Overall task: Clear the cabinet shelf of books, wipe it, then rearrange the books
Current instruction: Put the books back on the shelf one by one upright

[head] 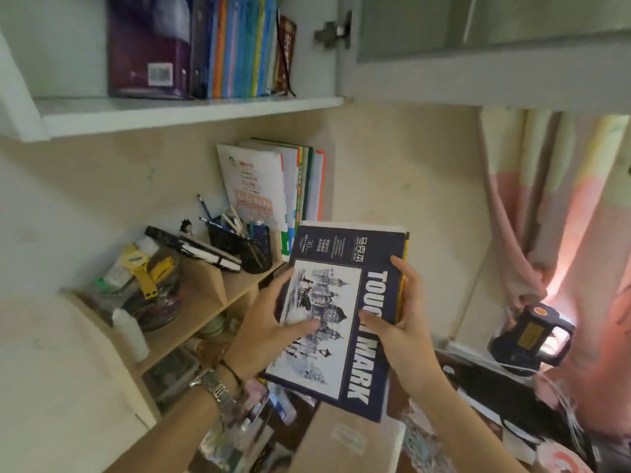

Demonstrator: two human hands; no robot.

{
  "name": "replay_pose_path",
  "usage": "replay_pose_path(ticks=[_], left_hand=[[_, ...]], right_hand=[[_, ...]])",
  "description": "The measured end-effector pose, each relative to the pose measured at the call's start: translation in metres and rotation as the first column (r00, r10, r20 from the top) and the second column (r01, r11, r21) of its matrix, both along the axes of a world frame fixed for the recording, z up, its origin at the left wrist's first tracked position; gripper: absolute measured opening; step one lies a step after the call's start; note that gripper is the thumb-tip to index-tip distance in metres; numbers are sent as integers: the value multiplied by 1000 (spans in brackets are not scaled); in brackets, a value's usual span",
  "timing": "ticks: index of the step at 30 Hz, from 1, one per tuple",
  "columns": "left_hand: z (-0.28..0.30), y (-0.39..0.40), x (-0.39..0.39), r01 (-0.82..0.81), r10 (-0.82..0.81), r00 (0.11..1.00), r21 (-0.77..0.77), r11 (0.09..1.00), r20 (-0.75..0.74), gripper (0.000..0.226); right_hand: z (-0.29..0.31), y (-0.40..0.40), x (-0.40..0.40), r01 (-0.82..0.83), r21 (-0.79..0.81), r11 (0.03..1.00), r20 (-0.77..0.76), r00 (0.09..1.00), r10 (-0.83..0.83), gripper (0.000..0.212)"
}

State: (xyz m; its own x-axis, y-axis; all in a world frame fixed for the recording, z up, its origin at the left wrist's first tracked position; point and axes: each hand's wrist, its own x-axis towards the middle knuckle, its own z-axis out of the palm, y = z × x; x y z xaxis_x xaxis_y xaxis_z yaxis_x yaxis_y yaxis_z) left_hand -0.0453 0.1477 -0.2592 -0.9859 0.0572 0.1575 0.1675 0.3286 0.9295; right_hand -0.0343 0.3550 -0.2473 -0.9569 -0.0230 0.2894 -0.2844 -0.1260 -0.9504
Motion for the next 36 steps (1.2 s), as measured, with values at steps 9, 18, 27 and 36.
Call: replay_pose_path(ticks=[9, 18, 27, 36], left_hand=[[153, -16, -19, -88, 42, 915, -98, 991, -401, 80], [259, -40, -31, -213, 92, 806, -143, 967, -585, 86], [323, -80, -47, -250, 155, 818, -99, 963, -554, 85], [315, -108, -69, -369, 307, 824, -41, 928, -475, 109]], right_hand=[[134, -18, -32, -22, -117, 993, -341, 940, -20, 80], [238, -46, -54, -54, -137, 989, -589, 807, -38, 81], [304, -95, -75, -95, -119, 988, -680, 733, -11, 78], [312, -151, -103, -113, -39, 993, -702, 711, 54, 73]])
